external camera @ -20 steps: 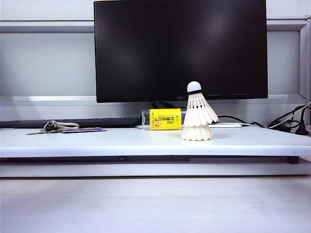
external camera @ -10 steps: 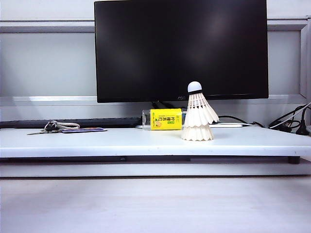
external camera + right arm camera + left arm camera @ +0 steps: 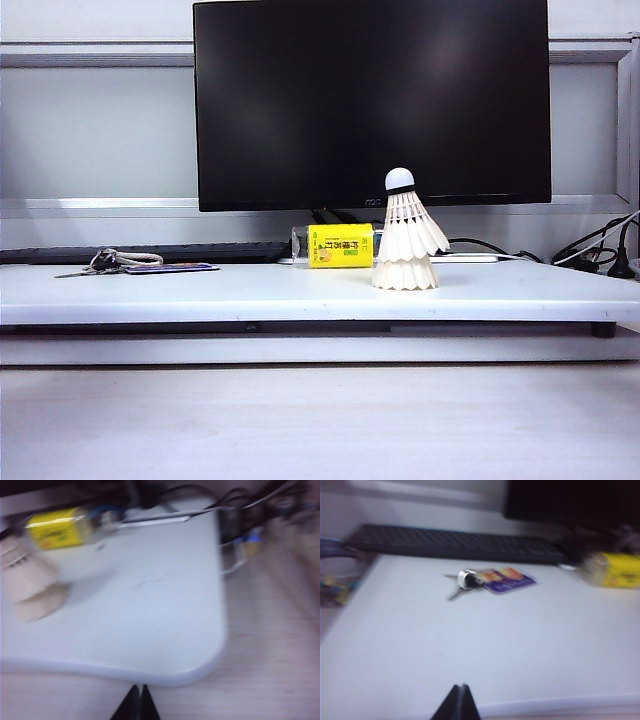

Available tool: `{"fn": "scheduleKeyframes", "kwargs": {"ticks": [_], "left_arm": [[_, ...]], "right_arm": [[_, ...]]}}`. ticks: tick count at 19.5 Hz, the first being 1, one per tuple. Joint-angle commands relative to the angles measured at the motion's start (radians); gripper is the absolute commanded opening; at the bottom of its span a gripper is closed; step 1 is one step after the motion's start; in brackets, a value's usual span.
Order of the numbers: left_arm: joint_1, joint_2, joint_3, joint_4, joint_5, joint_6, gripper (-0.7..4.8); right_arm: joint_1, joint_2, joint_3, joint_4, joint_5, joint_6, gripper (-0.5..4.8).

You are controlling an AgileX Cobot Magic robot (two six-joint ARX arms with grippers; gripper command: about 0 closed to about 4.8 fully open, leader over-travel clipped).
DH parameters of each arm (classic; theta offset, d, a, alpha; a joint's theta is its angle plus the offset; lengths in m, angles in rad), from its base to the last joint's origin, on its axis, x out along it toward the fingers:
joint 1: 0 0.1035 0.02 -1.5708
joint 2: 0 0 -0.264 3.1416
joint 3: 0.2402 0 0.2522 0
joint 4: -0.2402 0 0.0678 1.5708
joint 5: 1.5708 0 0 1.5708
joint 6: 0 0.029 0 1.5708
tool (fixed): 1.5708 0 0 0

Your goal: Stack the badminton balls on the table vertically.

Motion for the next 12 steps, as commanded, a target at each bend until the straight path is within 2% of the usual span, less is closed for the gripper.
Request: {"fn": "scheduleKeyframes", "kwargs": {"ticks": [1, 12], "left_arm": [[0.013, -0.003, -0.003, 0.000, 0.002, 0.000, -0.05], [0.013, -0.003, -0.003, 0.000, 0.003, 0.000, -0.05]], "right_arm": [[-0.063, -0.002, 0.000, 0.004, 0.002, 0.000, 0.12], [-0.084, -0.002, 0.000, 0.004, 0.002, 0.000, 0.12]]}}
